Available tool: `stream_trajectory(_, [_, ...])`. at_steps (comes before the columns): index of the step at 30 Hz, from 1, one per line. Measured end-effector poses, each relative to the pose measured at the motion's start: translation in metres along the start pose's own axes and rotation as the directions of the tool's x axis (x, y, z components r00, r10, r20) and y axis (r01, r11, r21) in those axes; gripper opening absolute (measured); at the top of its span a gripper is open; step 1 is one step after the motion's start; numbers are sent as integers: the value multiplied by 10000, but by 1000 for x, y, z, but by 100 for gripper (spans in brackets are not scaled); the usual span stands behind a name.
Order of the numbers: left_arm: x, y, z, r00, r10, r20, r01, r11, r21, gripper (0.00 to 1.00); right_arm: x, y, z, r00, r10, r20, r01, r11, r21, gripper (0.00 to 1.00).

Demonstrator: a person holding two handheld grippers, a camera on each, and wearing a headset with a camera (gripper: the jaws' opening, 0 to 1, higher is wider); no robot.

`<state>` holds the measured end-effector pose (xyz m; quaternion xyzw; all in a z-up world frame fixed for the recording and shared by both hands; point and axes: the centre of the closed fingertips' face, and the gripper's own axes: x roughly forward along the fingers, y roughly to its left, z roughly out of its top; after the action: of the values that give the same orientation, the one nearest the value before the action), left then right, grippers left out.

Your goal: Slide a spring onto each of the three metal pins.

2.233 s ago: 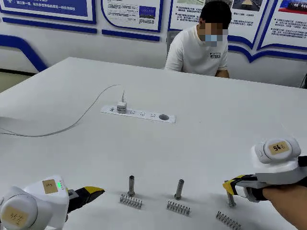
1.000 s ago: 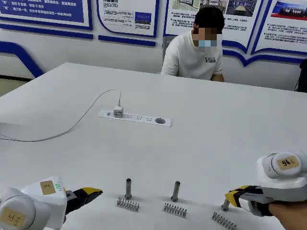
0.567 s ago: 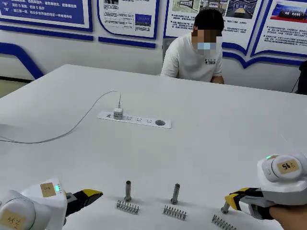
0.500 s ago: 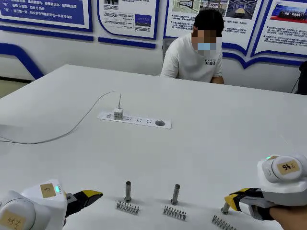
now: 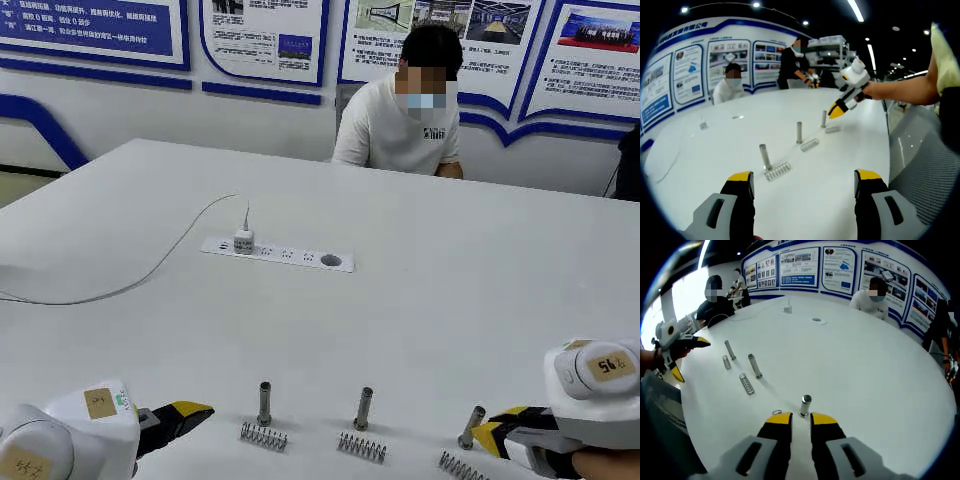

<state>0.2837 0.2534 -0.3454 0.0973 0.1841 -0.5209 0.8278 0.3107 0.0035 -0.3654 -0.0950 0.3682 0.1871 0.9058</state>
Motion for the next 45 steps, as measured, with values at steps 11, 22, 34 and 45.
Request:
stream_trajectory(11, [1,1,1,10000,1,20,-1,10000,29,84,2,26,-3,9958,875,-278,-892,9937,-673,15])
stream_trajectory(22, [0,2,0,10000,22,20,-22,10000,-8,84,17,40,-3,9837,1501,-991,-1660,9700,-1778,15])
stream_trajectory(34, [0,3,-3,10000,71,-25,-71,9999,-76,84,34,43,-10,9599,1649,-2268,-2252,9354,-2726,15])
stream_trajectory(45, [-2,3,-6,9999,137,-49,-138,9997,-177,84,39,45,-15,9436,1760,-2806,-2588,9205,-2929,13])
